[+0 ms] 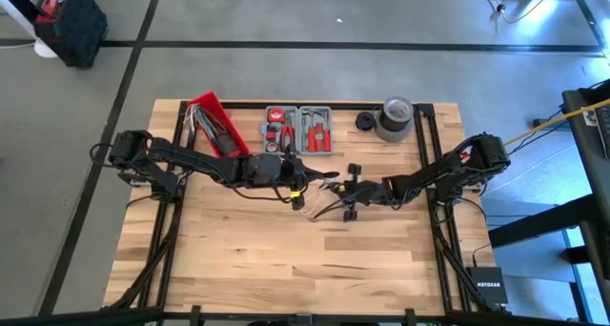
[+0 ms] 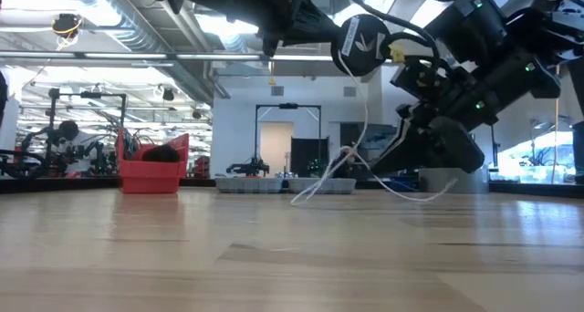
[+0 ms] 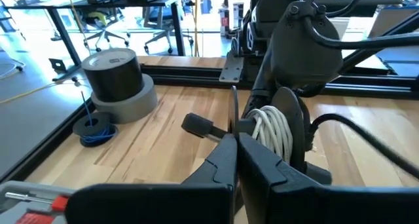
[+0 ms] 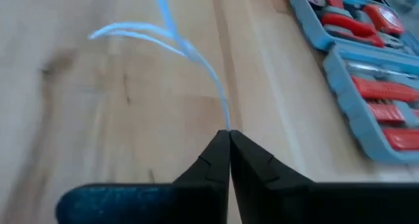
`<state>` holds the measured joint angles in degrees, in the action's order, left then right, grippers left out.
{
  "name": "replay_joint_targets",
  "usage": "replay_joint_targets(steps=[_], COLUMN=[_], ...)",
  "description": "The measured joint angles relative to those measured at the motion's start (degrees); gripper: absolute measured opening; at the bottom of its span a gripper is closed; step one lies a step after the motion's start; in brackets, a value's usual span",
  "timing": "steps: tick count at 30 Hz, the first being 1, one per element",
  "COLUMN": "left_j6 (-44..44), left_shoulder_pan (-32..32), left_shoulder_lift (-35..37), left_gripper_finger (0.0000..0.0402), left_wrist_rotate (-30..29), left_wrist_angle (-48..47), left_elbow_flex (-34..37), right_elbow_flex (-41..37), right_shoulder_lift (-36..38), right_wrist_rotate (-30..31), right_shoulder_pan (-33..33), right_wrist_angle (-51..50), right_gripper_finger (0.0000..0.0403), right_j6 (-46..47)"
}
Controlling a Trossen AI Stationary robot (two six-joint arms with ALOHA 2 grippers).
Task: Coil cords
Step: Coil the white wire into the spool
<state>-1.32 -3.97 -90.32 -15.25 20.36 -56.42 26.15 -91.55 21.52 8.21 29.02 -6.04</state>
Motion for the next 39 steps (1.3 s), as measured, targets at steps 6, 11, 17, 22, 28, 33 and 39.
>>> replay_joint_targets(steps=[6, 11, 17, 22, 28, 33, 39], left_j6=[-0.04, -0.06, -0.15, -0.17, -0.20, -0.20, -0.20], left_shoulder_pan=[0.00, 0.00, -0.04, -0.02, -0.04, -0.04, -0.07], left_shoulder_lift=[0.00, 0.00, 0.00, 0.00, 0.00, 0.00, 0.00], left_gripper_finger=[0.0000, 0.0000, 0.0000, 0.0000, 0.0000, 0.0000, 0.0000], left_wrist_rotate=[0.00, 0.00, 0.00, 0.00, 0.00, 0.00, 0.02], left_wrist_angle=[0.00, 0.00, -0.13, -0.26, -0.24, -0.48, -0.55], left_elbow_flex=[0.00, 0.00, 0.00, 0.00, 0.00, 0.00, 0.00], right_elbow_flex=[0.00, 0.07, 0.07, 0.07, 0.07, 0.07, 0.17], right_shoulder_lift=[0.00, 0.05, 3.00, 8.51, 14.83, 15.67, 15.79], right_wrist_rotate=[2.88, 2.91, 3.05, 5.85, 6.82, 5.24, 3.95], right_shoulder_pan=[0.02, 0.09, 0.80, 4.33, 8.21, 11.41, 16.32], right_wrist_angle=[-1.81, -4.49, -15.18, -25.14, -39.23, -50.42, -59.22], right_gripper_finger=[0.0008, 0.0007, 0.0004, 0.0002, 0.0001, 0.0001, 0.0001], right_j6=[0.13, 1.13, 6.12, 9.62, 17.58, 26.68, 37.53])
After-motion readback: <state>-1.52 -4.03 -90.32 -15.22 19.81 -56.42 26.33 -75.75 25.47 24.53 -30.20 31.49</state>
